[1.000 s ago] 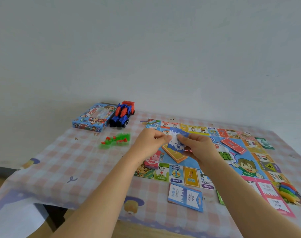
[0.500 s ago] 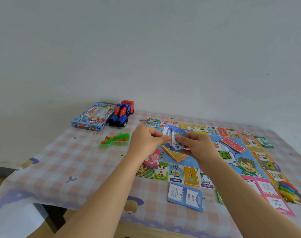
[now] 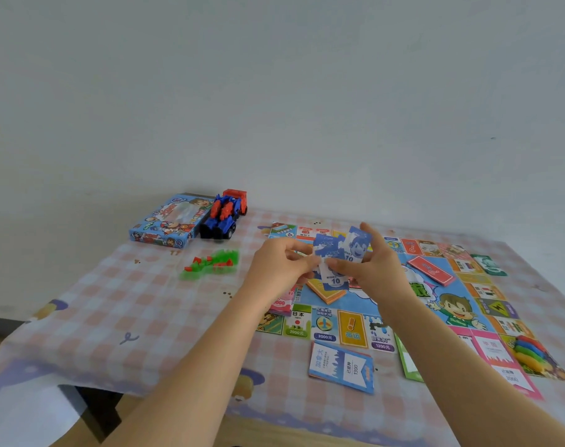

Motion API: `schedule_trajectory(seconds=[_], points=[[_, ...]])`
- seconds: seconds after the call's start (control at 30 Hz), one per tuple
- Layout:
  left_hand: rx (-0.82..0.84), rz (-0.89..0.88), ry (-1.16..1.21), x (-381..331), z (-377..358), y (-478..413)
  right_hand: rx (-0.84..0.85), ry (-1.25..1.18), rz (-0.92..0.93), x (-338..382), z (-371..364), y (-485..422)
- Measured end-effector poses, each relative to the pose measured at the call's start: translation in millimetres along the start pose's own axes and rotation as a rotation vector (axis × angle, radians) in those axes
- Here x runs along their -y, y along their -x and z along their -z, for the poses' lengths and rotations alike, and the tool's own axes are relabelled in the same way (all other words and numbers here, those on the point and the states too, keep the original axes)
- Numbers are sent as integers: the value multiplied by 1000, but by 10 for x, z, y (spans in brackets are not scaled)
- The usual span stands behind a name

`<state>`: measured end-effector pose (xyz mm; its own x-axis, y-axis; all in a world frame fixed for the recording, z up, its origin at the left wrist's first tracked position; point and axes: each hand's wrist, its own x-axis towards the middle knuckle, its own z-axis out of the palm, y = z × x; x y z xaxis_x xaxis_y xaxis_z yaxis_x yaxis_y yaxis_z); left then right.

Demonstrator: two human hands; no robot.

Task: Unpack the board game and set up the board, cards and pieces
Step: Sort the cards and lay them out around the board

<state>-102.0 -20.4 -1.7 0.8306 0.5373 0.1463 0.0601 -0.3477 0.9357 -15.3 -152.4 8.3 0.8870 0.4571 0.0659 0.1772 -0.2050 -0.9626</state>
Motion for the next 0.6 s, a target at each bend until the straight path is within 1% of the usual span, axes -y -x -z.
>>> schedule_trajectory(seconds=[0.1,0.17,0.27,0.37,0.5,0.6], points=[[4,-43,-60,7,-72,-13,36,133,35,1,56,29],[11,-62,-75,-10,-143,-19,37,175,39,-20,116,31],[23,-76,-79,-37,-252,-27,48,171,15,-31,239,32],[65,-102,-104,-59,-389,-31,76,220,-27,-64,385,39],[118,-131,-130,-93,-579,-19,98,271,-23,-138,540,50],[94,-113,-131,-105,-654,-40,58,195,-43,-188,621,41]])
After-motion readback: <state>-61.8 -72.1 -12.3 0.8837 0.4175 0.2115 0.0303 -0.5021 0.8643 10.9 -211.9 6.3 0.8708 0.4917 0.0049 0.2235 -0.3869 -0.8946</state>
